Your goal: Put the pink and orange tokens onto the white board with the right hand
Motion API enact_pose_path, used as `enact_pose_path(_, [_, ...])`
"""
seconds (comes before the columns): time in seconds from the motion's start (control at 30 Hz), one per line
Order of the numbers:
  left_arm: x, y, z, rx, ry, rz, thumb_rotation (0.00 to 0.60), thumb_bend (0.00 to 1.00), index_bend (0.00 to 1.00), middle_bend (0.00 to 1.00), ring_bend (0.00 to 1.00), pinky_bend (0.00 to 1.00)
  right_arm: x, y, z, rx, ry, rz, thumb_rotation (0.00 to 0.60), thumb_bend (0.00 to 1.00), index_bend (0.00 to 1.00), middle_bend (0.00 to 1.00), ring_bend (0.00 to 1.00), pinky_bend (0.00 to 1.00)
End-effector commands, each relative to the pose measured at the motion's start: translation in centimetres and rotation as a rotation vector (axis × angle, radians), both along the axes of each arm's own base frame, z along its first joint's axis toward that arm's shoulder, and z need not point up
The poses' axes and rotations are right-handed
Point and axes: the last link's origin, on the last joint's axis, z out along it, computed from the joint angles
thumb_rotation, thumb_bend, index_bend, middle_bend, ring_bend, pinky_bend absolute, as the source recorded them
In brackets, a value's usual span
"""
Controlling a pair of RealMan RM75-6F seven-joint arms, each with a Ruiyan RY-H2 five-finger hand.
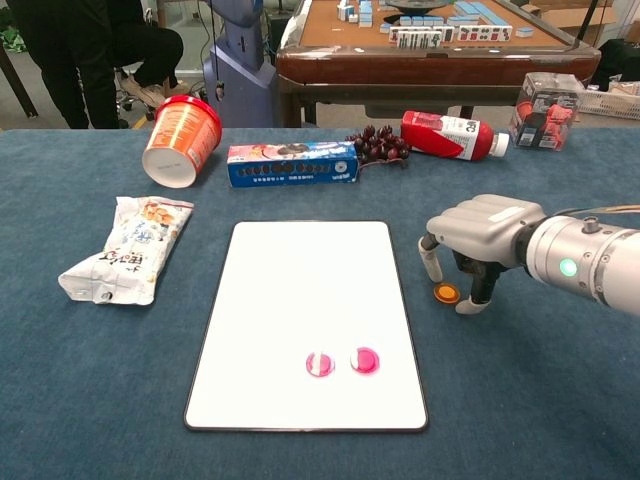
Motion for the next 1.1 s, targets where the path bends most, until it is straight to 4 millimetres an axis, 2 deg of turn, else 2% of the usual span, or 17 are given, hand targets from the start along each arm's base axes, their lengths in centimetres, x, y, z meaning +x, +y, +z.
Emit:
enact_pose_path(0.03, [0.0,0.0,0.0,0.0,0.0,-0.001,0.6,0.52,0.37,0.62,0.46,0.54,0.0,0.0,-0.1,0.0,-0.001,-0.002,0.6,0.2,0.44,1.0,1.0,1.0])
enact_pose_path(0.43, [0.0,0.0,0.0,-0.001,0.0,-0.001,0.6,0.52,0.37,0.62,0.46,0.54,0.0,-0.1,-0.1,0.005,-0.008,-0.012,0.6,0.25,0.47,1.0,1.0,1.0])
enact_pose_path(0.67, [0.0,0.0,-0.1,-0.004,0.003,-0.001,0.6,0.52,0.37,0.62,0.46,0.54,0.4,0.0,0.6,-0.003,-0.026,-0.002,0.6,0.26,0.48,1.0,1.0,1.0])
enact_pose_path(0.9, [0.1,0.0,-0.2,-0.008,0.007,-0.002,0.6,0.52,0.37,0.62,0.46,0.54,2.4,-0.1,1.9,-0.027,-0.083,0.034,0.6,0.26,0.48,1.0,1.0,1.0])
enact_pose_path(1.1, [0.1,0.0,-0.3,-0.008,0.009,-0.002,0.6,0.52,0.37,0.62,0.46,0.54,5.0,-0.6,1.7,-0.034,-0.09,0.089,0.6,0.26,0.48,1.0,1.0,1.0])
